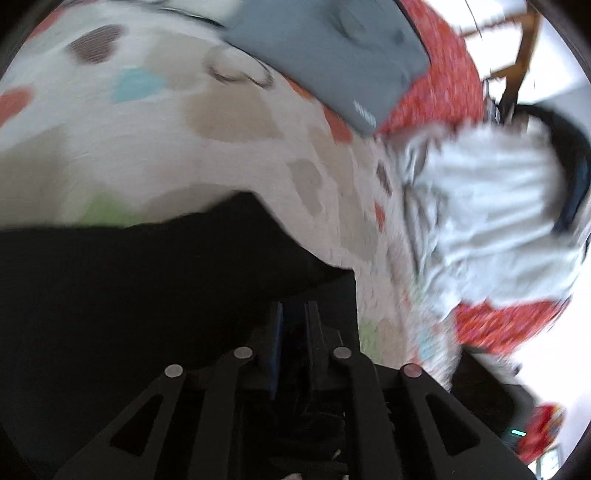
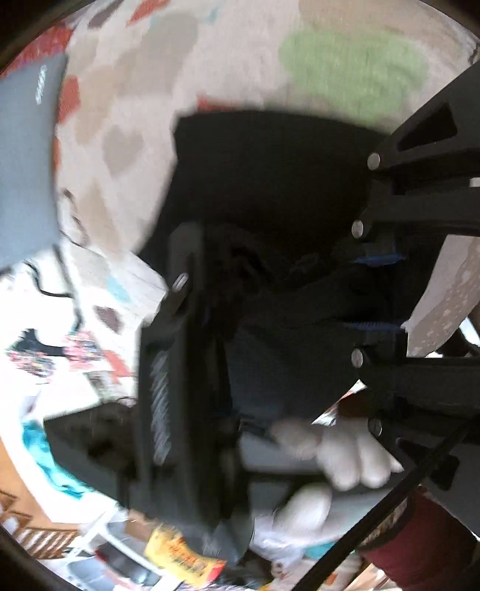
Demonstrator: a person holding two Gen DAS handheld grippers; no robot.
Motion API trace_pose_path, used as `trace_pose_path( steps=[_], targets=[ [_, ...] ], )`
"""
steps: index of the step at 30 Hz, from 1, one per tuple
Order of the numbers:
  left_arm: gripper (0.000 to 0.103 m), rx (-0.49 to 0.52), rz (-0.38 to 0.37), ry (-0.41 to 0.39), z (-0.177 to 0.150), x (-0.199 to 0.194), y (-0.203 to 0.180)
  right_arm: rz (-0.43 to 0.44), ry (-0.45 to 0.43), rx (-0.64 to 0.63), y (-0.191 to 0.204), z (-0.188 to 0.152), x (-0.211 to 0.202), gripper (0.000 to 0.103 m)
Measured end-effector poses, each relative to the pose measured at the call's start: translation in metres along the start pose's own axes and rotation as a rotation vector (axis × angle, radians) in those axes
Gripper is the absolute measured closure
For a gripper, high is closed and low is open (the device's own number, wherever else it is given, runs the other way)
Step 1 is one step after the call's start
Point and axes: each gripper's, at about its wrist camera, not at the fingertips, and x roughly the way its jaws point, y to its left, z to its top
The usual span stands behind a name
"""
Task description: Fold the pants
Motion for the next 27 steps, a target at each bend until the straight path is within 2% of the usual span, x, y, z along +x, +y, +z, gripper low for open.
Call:
trace_pose_path(
  steps=[1,3,5,9,11,12,14,16,18,19,21,23,25,27],
  targets=[
    [0.087,-0.024,-0.019,-0.028,-0.002,-0.011,0.008,0.024,0.012,0.011,0.001,0.000,0.009,0.057],
    [0.076,-0.075,-0.048,-0.087,-0.005,-0.035,0.026,0.044,0.005,0.016,0.001,0.001,0.015,0.039],
    [0.074,-0.131,-0.074,-0.139,-0.007,-0.055,0.043,0.069,-0.013,0.019,0.004,0.003,0.017,0.028],
    [0.074,-0.180,-0.093,-0.193,-0.016,-0.077,0.057,0.080,-0.016,0.011,0.013,0.003,0.013,0.026],
    [0.074,-0.174,-0.087,-0.200,-0.025,-0.084,0.054,0.124,-0.025,-0.008,0.026,-0.005,-0.009,0.026],
    [0.074,-0.165,-0.081,-0.203,-0.030,-0.087,0.052,0.141,-0.038,-0.013,0.023,-0.008,-0.023,0.026],
    [0.074,-0.148,-0.078,-0.206,-0.043,-0.089,0.045,0.118,-0.087,-0.003,0.026,-0.011,-0.048,0.028],
    [0.074,-0.133,-0.095,-0.204,-0.055,-0.087,0.038,0.065,-0.112,0.014,0.021,0.001,-0.063,0.043],
    [0.074,-0.119,-0.106,-0.191,-0.066,-0.080,0.030,0.017,-0.099,0.023,0.017,0.015,-0.067,0.062],
    [0.074,-0.112,-0.113,-0.178,-0.071,-0.074,0.025,0.006,-0.089,0.029,0.016,0.023,-0.065,0.063],
    [0.074,-0.106,-0.117,-0.153,-0.078,-0.062,0.018,0.031,-0.050,0.039,0.015,0.035,-0.052,0.066],
    [0.074,-0.096,-0.075,-0.119,-0.083,-0.049,0.015,0.059,0.026,0.081,0.010,0.050,-0.021,0.066],
    [0.074,-0.107,-0.001,-0.071,-0.088,-0.032,0.020,0.095,0.110,0.151,0.002,0.055,0.013,0.065],
    [0.076,-0.116,0.019,-0.059,-0.094,-0.023,0.025,0.094,0.122,0.226,-0.010,0.060,0.038,0.066]
  ],
)
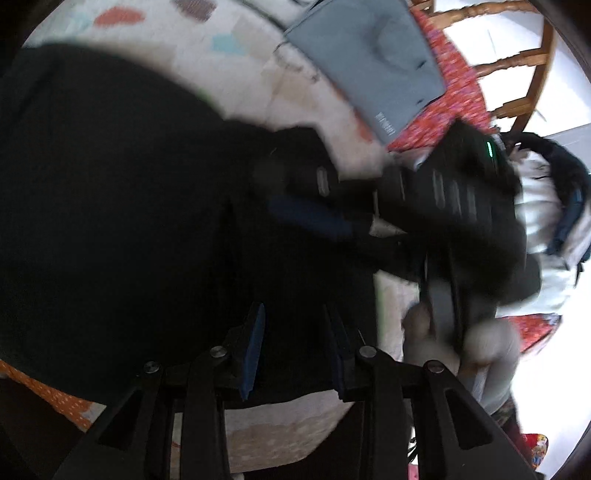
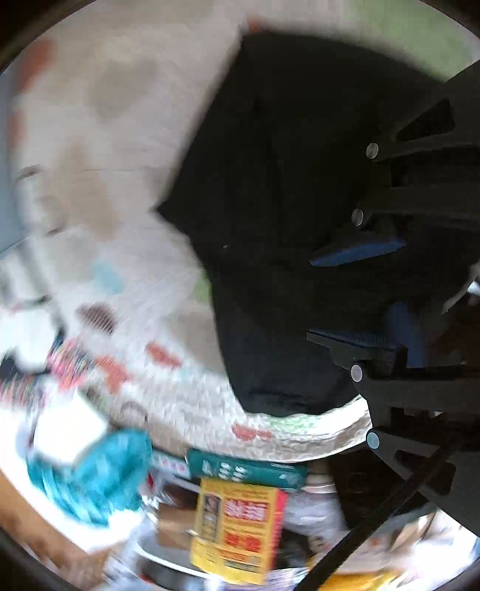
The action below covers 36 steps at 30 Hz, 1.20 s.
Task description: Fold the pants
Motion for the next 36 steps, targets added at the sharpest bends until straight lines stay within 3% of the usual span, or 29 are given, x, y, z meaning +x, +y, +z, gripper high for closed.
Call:
trace_pose_path(
  steps=[4,6,10,12,14,16,17,19,20,23,24,28,30,36],
  targets=[
    [0.076,0.029,-0.014,-0.002,-0.002,-0.015,-0.004,0.052,-0.012,0.129,-0.017,0.014,0.005,0.064],
    [0.076,0.058,-0.015,-0.027,-0.002,-0.030,-0.011,0.109,-0.076,0.093,-0.010,0.018,-0.017,0.063],
    [0.076,0.097,-0.071,-0.080,-0.002,-0.049,-0.027,0.074,-0.185,0.049,-0.008,0.028,-0.051,0.057],
    [0.073,0.126,-0.111,-0.059,0.000,-0.043,-0.036,0.072,-0.172,0.066,-0.012,0.037,-0.048,0.057],
    [0.073,0.137,-0.071,-0.026,-0.002,-0.025,-0.036,0.075,-0.127,0.095,-0.016,0.047,-0.029,0.057],
    [0.073,0.101,-0.042,0.027,-0.003,-0.004,-0.025,-0.023,-0.117,0.119,-0.022,0.060,-0.012,0.057],
    [0.074,0.064,-0.046,0.048,-0.005,0.005,-0.014,-0.075,-0.119,0.117,-0.028,0.067,-0.005,0.065],
    [0.074,0.042,-0.090,0.038,-0.007,0.003,-0.007,-0.128,-0.147,0.106,-0.030,0.076,-0.004,0.070],
    [0.074,0.038,-0.098,0.041,-0.007,-0.001,-0.006,-0.194,-0.172,0.083,-0.027,0.081,-0.008,0.071],
    [0.073,0.051,-0.092,0.015,-0.007,-0.023,-0.005,-0.415,-0.204,-0.023,-0.007,0.088,-0.016,0.067],
    [0.072,0.057,-0.090,-0.005,-0.005,-0.029,-0.007,-0.439,-0.216,-0.053,-0.003,0.086,-0.023,0.061],
    [0.067,0.036,-0.085,-0.106,-0.005,-0.075,0.002,-0.324,-0.254,-0.071,0.005,0.059,-0.060,0.057],
    [0.067,0.015,-0.076,-0.146,-0.004,-0.091,0.009,-0.280,-0.270,-0.076,0.005,0.040,-0.077,0.050],
    [0.063,-0.089,0.007,-0.263,0.002,-0.123,0.041,-0.245,-0.293,-0.032,-0.014,-0.029,-0.118,0.047]
  ],
)
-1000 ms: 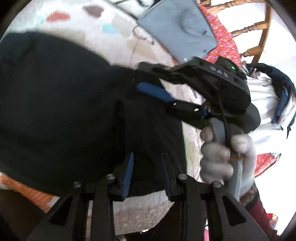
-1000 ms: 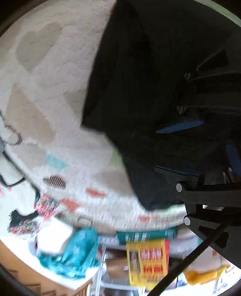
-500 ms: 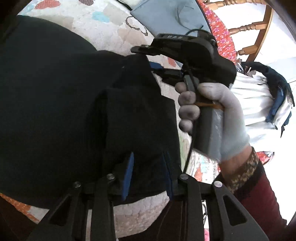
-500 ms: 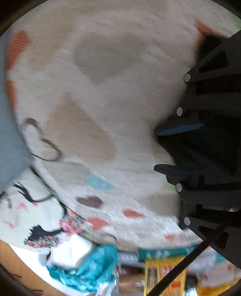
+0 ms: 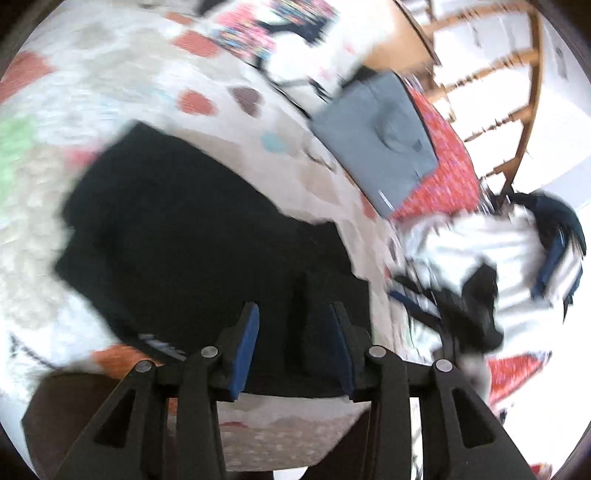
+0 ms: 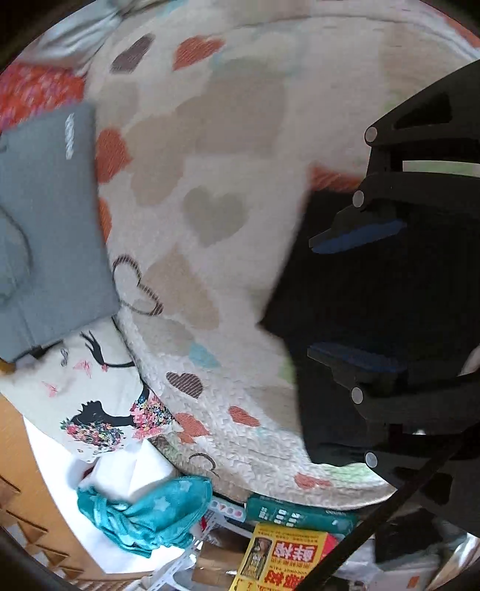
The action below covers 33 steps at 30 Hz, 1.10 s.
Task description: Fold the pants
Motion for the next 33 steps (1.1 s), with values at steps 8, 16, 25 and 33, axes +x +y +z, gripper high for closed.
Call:
trace_pose_path(
  steps=[8,16,25,33],
  targets=[
    [0.052,-0.388,0.071,-0.103,0.001,-0.044,0.097,-0.050,0.039,-0.199,0.040,-0.030,-0.006,0.043],
    [0.050,-0.402,-0.029,-0.081,0.002,-0.031,0.100,0.151,0.251,-0.299,0.161,-0.020,0.062,0.033],
    [0.036,-0.416,-0.100,-0.116,-0.004,-0.019,0.111,-0.035,0.527,-0.454,0.283,-0.022,0.194,0.024],
    [0.041,-0.413,-0.067,-0.115,-0.007,-0.018,0.107,-0.430,0.689,-0.633,0.331,-0.060,0.270,0.005]
  ],
)
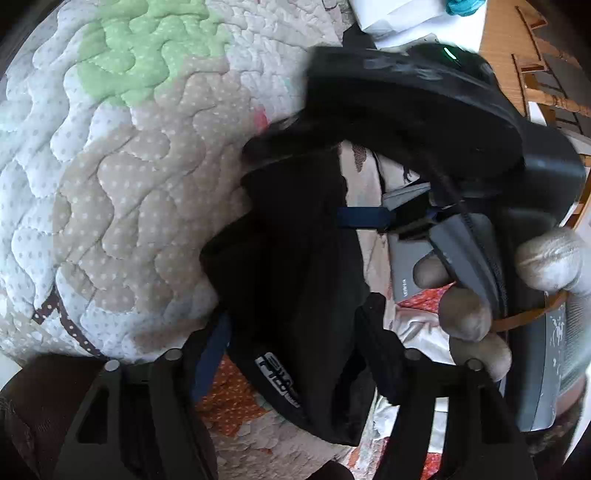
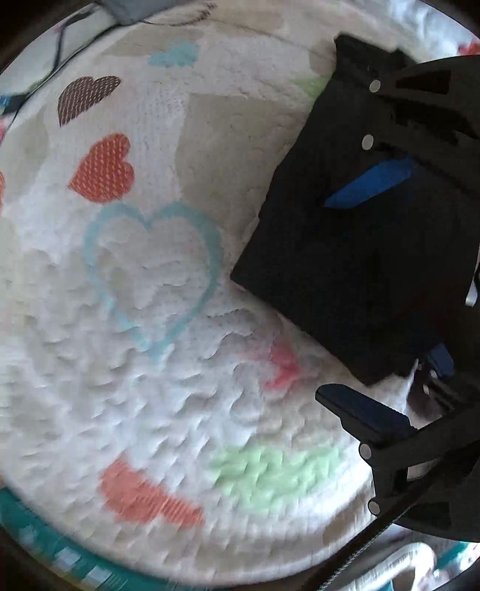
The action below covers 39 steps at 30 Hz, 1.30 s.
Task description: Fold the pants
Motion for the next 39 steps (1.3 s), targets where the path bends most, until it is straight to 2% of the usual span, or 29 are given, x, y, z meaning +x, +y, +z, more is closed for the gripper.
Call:
trace_pose_path(
  steps=[1,3,4,6,8,9,11,17,21,25,31,34,35,36,37,38,39],
  targets=[
    [0.046,0.023,0.021,0.009,0.000,0.000,-0.002,-0.050,0.012,-0.049,0.009,0.000,0.004,0.005],
    [0.081,0.052,0.066,0.027,0.001,0.001,-0.006,-0.074,0.003,-0.071,0.014,-0.003,0.002,0.010],
    [0.081,0.046,0.046,0.041,0.002,0.002,-0.006,-0.086,-0.008,-0.096,0.015,-0.006,-0.001,0.014],
    [0.083,0.045,0.026,0.047,0.001,0.000,-0.009,-0.083,-0.036,-0.087,0.009,-0.012,-0.009,0.038],
    [0.084,0.089,0.017,0.041,-0.002,-0.004,-0.022,-0.059,-0.069,-0.076,-0.003,-0.023,-0.019,0.055],
    [0.084,0.110,0.006,0.041,-0.005,-0.006,-0.031,-0.031,-0.089,-0.069,-0.009,-0.029,-0.024,0.060],
    [0.085,0.152,-0.018,0.046,-0.012,-0.008,-0.049,0.024,-0.144,-0.055,-0.024,-0.046,-0.039,0.064],
    [0.085,0.261,-0.055,0.110,-0.040,0.006,-0.103,0.163,-0.294,0.015,-0.074,-0.100,-0.078,0.068],
    [0.085,0.334,-0.051,0.174,-0.064,0.031,-0.138,0.223,-0.380,0.091,-0.122,-0.138,-0.095,0.069],
    [0.085,0.416,-0.029,0.241,-0.096,0.065,-0.171,0.310,-0.463,0.219,-0.187,-0.178,-0.098,0.069],
    [0.084,0.546,0.033,0.353,-0.140,0.118,-0.197,0.428,-0.519,0.433,-0.282,-0.242,-0.064,0.069],
    [0.081,0.571,0.031,0.391,-0.149,0.122,-0.202,0.483,-0.532,0.516,-0.313,-0.264,-0.032,0.069],
    [0.081,0.573,0.013,0.410,-0.150,0.119,-0.203,0.495,-0.536,0.537,-0.321,-0.270,-0.022,0.065],
    [0.081,0.573,0.001,0.419,-0.146,0.112,-0.204,0.484,-0.538,0.559,-0.328,-0.275,-0.014,0.058],
    [0.081,0.575,-0.008,0.420,-0.145,0.104,-0.203,0.438,-0.535,0.593,-0.336,-0.283,-0.006,0.057],
    [0.079,0.578,-0.023,0.418,-0.142,0.096,-0.204,0.402,-0.533,0.619,-0.343,-0.290,-0.002,0.057],
    [0.073,0.576,-0.038,0.411,-0.141,0.087,-0.202,0.380,-0.532,0.661,-0.354,-0.300,0.004,0.049]
  ],
)
